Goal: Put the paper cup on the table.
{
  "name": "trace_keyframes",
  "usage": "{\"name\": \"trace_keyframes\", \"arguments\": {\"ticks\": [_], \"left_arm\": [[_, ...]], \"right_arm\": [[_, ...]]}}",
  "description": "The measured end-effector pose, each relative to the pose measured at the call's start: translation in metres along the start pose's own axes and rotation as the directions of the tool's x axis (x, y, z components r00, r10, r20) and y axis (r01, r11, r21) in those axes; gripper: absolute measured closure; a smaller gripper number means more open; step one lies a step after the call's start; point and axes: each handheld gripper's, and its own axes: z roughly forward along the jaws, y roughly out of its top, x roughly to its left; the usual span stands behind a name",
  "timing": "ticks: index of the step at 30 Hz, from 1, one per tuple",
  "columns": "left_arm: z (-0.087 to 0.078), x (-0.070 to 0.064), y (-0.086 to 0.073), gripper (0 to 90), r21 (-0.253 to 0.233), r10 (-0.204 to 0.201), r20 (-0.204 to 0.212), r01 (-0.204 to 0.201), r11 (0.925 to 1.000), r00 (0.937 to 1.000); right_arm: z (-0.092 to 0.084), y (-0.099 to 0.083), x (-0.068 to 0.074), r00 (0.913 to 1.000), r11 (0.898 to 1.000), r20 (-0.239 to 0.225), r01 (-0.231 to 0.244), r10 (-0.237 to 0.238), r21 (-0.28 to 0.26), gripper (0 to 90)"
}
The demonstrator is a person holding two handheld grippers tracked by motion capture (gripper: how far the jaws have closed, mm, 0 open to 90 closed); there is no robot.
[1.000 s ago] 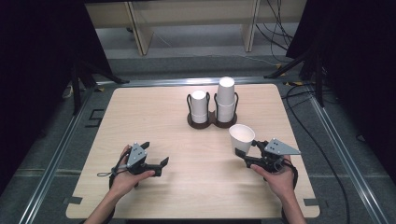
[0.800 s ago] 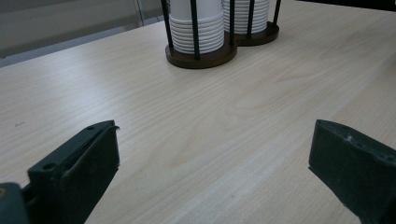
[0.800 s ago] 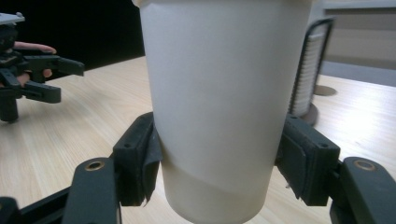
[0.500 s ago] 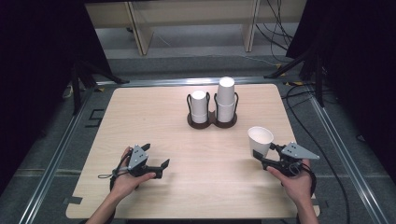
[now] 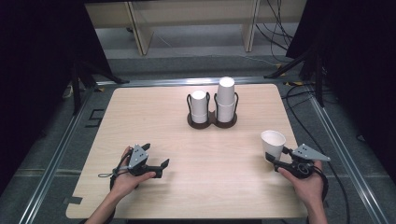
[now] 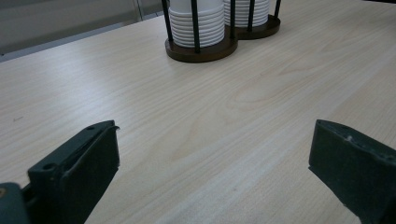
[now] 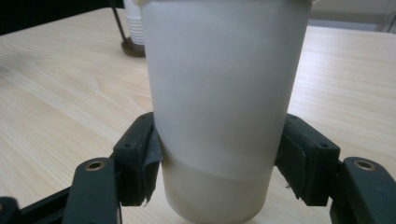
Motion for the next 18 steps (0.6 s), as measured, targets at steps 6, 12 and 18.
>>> {"name": "trace_keyframes", "arguments": {"ticks": [6,12,18], "left_arm": [[-0.002,-0.002,0.001,1.1,0.018,-0.002,-0.002,0.002,0.9998,1.0000],[0.001,-0.001,0.000,1.1,-0.002,0.000,0.007,0.000,1.0000,1.0000],[0.001,-0.001,0.001,1.1,0.000,0.005,0.012,-0.005,1.0000,0.9999]], "right_arm": [[-0.006,-0.002,-0.009,0.9987,0.999,0.046,-0.022,0.020,0.036,35.5],[-0.006,-0.003,-0.015,0.9967,0.997,0.078,-0.030,0.024,0.076,35.4],[-0.003,-0.001,-0.019,0.9952,0.991,0.095,-0.033,0.020,0.133,35.2]]}}
